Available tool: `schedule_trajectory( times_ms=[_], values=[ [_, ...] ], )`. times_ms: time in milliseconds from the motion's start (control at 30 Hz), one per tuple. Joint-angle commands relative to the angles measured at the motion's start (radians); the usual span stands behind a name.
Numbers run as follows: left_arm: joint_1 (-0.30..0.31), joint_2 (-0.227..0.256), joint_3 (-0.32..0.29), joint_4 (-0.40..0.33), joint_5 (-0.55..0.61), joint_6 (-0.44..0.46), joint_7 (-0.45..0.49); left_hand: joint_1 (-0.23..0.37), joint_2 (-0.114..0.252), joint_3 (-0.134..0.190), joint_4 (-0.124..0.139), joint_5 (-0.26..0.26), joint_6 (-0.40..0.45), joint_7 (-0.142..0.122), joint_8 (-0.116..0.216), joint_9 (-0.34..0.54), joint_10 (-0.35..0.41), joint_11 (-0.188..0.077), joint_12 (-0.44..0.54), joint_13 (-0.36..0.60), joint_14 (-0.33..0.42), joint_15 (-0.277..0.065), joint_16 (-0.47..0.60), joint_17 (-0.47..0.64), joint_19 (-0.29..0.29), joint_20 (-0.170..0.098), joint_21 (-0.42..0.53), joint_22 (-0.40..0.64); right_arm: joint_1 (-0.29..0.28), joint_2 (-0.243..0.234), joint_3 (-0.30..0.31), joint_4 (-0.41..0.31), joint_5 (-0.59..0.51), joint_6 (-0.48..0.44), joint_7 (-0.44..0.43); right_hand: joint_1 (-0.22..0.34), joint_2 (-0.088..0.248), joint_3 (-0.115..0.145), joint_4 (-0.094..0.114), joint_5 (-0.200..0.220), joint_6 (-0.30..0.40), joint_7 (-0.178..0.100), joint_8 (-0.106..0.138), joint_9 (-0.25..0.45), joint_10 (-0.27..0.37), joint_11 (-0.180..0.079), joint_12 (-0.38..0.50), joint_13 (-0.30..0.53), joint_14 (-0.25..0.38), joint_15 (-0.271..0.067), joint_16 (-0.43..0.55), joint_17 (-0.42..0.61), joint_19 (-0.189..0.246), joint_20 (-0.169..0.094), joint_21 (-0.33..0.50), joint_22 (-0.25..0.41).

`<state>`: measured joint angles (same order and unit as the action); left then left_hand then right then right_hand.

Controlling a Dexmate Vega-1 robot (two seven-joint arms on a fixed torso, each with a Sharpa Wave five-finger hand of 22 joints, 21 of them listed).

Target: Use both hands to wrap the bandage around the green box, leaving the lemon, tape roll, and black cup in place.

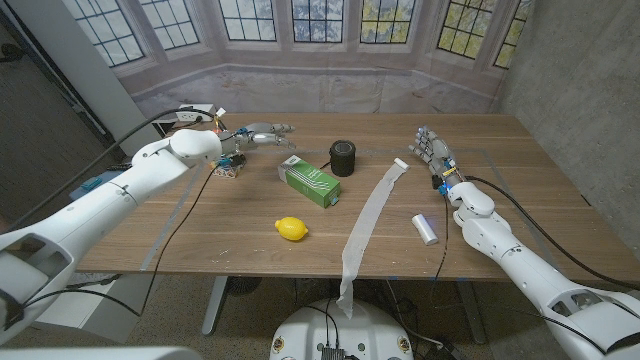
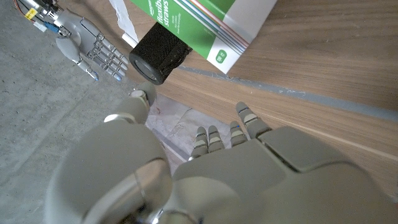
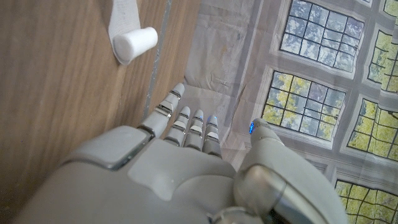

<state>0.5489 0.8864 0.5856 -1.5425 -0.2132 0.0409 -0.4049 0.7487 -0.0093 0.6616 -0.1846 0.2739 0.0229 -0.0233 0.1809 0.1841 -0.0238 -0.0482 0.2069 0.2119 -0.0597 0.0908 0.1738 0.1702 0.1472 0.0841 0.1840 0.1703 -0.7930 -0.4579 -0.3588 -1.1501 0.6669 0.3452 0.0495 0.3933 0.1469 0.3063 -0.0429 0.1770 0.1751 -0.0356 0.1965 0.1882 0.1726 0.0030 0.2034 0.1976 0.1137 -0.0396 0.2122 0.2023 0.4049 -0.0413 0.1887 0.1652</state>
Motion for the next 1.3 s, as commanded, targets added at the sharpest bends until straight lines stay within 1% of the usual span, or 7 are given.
schedule_trajectory(
  times_ms=[33,200,267,500,700,1067,1300],
  values=[
    [-0.073,0.032,0.036,0.016,0.078,-0.013,-0.115,0.014,-0.004,-0.007,0.0,-0.001,-0.01,-0.001,0.002,0.002,-0.01,-0.005,0.0,0.006,-0.009,0.005,-0.003,0.003,-0.004,0.001,-0.001,0.001,-0.007,0.001,0.0,-0.007,-0.002,-0.004,-0.013,0.009,0.004,0.004,-0.005,0.001,0.006,0.001,0.0,0.003,0.002,0.005,-0.002,0.004,0.009,-0.008,0.004,0.006,0.005,-0.008,0.005,0.005],
    [-0.094,0.039,0.044,0.018,0.101,-0.014,-0.152,0.023,-0.009,-0.009,0.0,-0.003,-0.013,-0.001,0.004,0.002,-0.014,-0.006,0.001,0.007,-0.014,0.007,-0.002,0.003,-0.005,-0.001,-0.001,0.001,-0.005,0.004,-0.001,-0.005,-0.003,-0.002,-0.014,0.009,0.005,0.004,-0.006,0.001,0.005,0.001,0.0,0.003,0.003,0.006,-0.001,0.004,0.009,-0.008,0.004,0.006,0.006,-0.006,0.005,0.005],
    [-0.103,0.042,0.05,0.016,0.122,-0.016,-0.16,0.027,-0.011,-0.009,0.0,-0.004,-0.015,0.001,0.004,0.002,-0.016,-0.003,0.001,0.007,-0.016,0.008,-0.002,0.003,-0.006,-0.002,0.0,0.001,-0.006,0.005,-0.001,-0.006,-0.003,-0.002,-0.016,0.009,0.005,0.004,-0.007,0.001,0.005,0.003,0.0,0.003,0.002,0.008,-0.001,0.004,0.01,-0.006,0.005,0.006,0.007,-0.005,0.005,0.005],
    [-0.146,0.043,0.074,0.023,0.194,-0.042,-0.202,0.04,-0.014,-0.01,0.0,-0.006,-0.016,0.001,0.007,0.002,-0.017,-0.007,0.003,0.008,-0.015,0.009,0.001,0.003,-0.005,-0.004,0.001,0.001,-0.01,0.006,0.0,-0.01,-0.006,0.001,-0.025,0.008,0.005,0.004,-0.009,0.001,0.005,0.004,0.0,0.003,0.002,0.012,-0.002,0.005,0.011,-0.007,0.006,0.007,0.007,-0.004,0.005,0.005],
    [-0.187,0.038,0.095,0.031,0.252,-0.061,-0.246,0.056,-0.018,-0.01,0.0,-0.009,-0.025,-0.007,0.007,0.002,-0.028,-0.009,0.001,0.01,-0.022,0.011,0.0,0.003,-0.01,-0.01,0.0,0.001,-0.019,0.01,0.003,-0.019,-0.007,0.008,-0.039,0.002,0.005,0.001,-0.007,0.0,0.004,0.005,0.0,0.003,0.001,0.013,-0.002,0.005,0.012,-0.006,0.007,0.009,0.007,-0.004,0.005,0.005],
    [-0.244,0.021,0.115,0.06,0.308,-0.102,-0.318,0.074,-0.023,-0.011,0.0,-0.015,-0.034,-0.006,0.007,0.002,-0.034,-0.013,0.002,0.011,-0.027,0.009,0.001,0.004,-0.015,-0.008,0.0,0.001,-0.042,0.007,0.01,-0.05,-0.011,0.008,-0.073,-0.003,0.002,0.0,-0.007,0.0,0.002,0.011,-0.001,0.003,0.001,0.018,-0.002,0.005,0.015,0.0,0.007,0.009,0.012,0.003,0.007,0.006],
    [-0.261,0.019,0.121,0.065,0.327,-0.116,-0.353,0.087,-0.028,-0.013,-0.001,-0.02,-0.039,-0.007,0.008,0.002,-0.038,-0.012,0.003,0.013,-0.028,0.009,0.003,0.004,-0.016,-0.009,0.001,0.001,-0.052,0.006,0.012,-0.062,-0.014,0.01,-0.085,-0.005,0.002,0.001,-0.008,0.001,0.0,0.013,-0.002,0.003,0.001,0.021,-0.002,0.005,0.016,0.001,0.007,0.009,0.013,0.005,0.007,0.006]
  ],
)
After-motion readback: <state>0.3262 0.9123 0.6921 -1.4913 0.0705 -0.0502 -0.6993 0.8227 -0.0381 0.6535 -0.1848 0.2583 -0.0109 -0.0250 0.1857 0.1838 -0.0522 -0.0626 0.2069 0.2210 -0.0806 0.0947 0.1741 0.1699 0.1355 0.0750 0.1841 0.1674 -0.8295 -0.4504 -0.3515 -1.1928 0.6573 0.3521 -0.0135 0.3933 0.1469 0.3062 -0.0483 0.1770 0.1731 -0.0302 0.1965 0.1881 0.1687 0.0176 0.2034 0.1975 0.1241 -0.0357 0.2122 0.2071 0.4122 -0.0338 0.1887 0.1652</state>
